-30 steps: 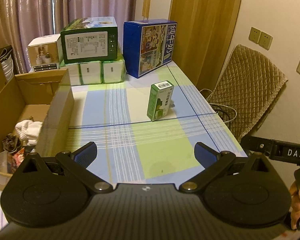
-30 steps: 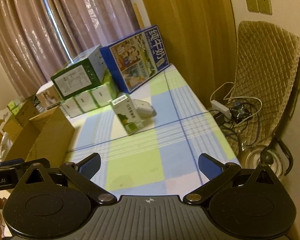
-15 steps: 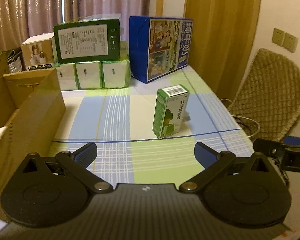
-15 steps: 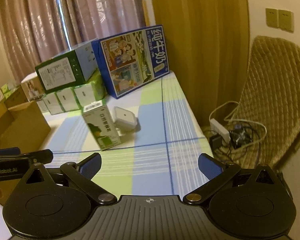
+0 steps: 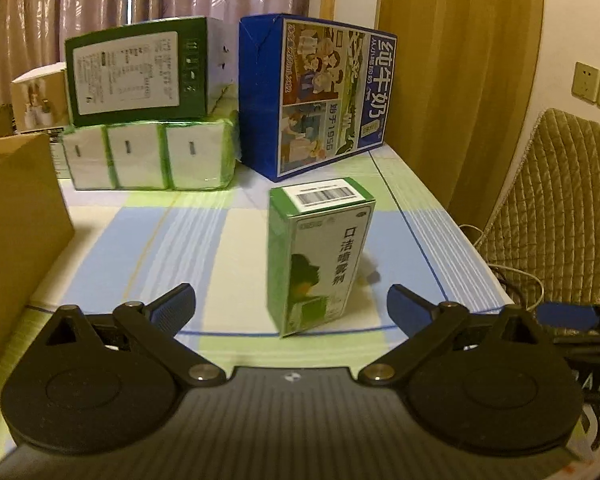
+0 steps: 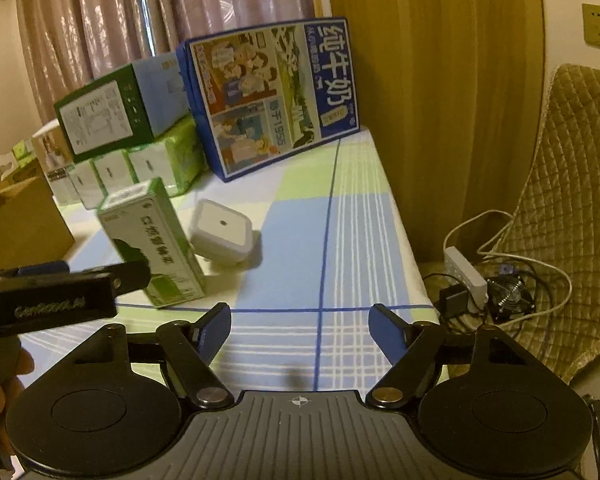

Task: Organize objects
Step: 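Grasp the green-white spray box with the left tool while the right tool grasps the white night light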

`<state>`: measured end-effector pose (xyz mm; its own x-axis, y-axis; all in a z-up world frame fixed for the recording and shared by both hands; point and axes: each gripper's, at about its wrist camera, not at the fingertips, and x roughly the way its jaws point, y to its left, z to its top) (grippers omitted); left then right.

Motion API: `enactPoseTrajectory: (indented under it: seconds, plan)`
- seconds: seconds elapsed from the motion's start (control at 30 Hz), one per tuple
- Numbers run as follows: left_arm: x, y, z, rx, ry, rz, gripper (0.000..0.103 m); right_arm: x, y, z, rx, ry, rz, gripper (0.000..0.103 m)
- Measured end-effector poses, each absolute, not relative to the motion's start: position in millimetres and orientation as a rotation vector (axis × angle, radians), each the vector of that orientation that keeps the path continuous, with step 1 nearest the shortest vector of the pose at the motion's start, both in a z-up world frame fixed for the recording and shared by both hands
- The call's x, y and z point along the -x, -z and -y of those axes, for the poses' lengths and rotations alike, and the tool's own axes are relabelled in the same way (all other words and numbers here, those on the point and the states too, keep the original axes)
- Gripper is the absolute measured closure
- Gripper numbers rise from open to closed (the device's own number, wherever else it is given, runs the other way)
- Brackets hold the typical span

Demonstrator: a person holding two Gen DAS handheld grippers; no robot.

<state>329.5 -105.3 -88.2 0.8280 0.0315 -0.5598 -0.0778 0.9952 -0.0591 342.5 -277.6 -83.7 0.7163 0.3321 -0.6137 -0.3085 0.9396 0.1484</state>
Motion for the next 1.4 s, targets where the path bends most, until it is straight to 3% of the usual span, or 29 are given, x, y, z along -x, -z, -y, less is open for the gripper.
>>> enactPoseTrajectory:
  seconds: [0.3,0.47,0.57,1.03,1.4]
  plan:
    - [-358.3,107.3,129.5,0.035,-0.150,-0.561,0.022,-358.6,94.3,282.7,-0.030,-0.340,-0.699,0.029]
    - [-368.4,112.5,131.4,0.001,-0.141,-0.573,0.045,-363.1,99.2,282.2,-0.025,-0.334,-0.710,0.029]
    - [-364.1,111.8,127.0,-0.039,-0.120,-0.578,0.049,-366.6,101.1,278.9,-0.030,-0.345,-0.712,0.029]
    - [-347.1,94.6,46.1,-0.082,-0.023,-0.610,0.051,-421.7,99.1,203.0,-0.110,-0.501,-0.691,0.028]
    - [-339.7,93.1,28.2,-0.039,0.009,-0.608,0.051,-465.5,116.4,185.6,-0.225,-0.475,-0.777,0.029]
